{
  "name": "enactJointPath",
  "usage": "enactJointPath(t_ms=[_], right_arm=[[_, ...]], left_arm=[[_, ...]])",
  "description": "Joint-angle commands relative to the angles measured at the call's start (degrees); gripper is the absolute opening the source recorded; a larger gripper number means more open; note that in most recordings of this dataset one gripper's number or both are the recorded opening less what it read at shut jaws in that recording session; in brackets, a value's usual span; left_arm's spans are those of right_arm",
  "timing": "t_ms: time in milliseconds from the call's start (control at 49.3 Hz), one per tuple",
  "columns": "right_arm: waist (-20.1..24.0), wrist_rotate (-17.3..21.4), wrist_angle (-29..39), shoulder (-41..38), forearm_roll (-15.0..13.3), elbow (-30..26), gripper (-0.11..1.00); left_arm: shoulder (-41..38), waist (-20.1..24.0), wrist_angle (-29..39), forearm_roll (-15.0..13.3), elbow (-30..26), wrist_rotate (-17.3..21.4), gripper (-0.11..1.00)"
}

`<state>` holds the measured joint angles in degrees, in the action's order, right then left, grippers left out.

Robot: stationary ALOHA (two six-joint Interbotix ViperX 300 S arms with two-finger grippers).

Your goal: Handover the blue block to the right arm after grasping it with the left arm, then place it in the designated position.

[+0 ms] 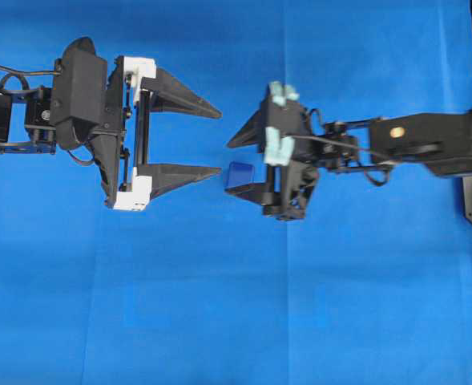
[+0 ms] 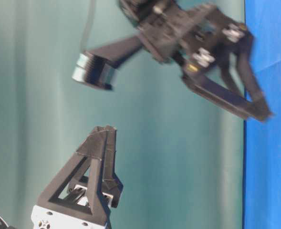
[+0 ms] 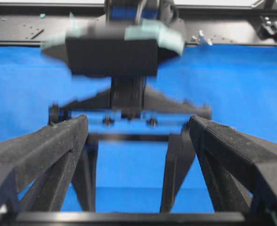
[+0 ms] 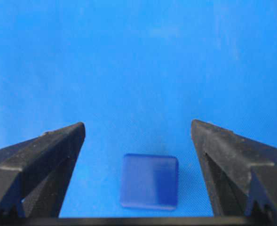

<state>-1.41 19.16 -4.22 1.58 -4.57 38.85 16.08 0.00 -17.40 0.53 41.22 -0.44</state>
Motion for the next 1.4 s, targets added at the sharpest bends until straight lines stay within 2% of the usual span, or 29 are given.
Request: enactJointPath(t_ms=[0, 547, 709, 1094, 1378], right_arm=[[0.2, 0.0, 1.4, 5.2, -0.1, 0.4, 0.91], [0.2, -0.1, 14.4, 24.5, -0.4, 3.2, 0.90], [0.2, -0.1, 16.1, 28.2, -0.5, 4.2, 0.90], [0.2, -0.2, 14.1, 28.7, -1.0, 4.7, 0.90], [0.2, -0.3, 7.4, 30.7, -2.9, 6.1, 0.90]], left_arm=[[1.2, -0.1, -0.3, -0.1, -0.7, 0.1, 0.93], [1.2, -0.1, -0.3, -0.1, -0.9, 0.1, 0.93], [1.2, -0.1, -0.3, -0.1, -0.9, 0.1, 0.93], [1.2, -0.1, -0.3, -0.1, -0.8, 0.1, 0.93], [1.2, -0.2, -0.3, -0.1, -0.7, 0.1, 0.93]])
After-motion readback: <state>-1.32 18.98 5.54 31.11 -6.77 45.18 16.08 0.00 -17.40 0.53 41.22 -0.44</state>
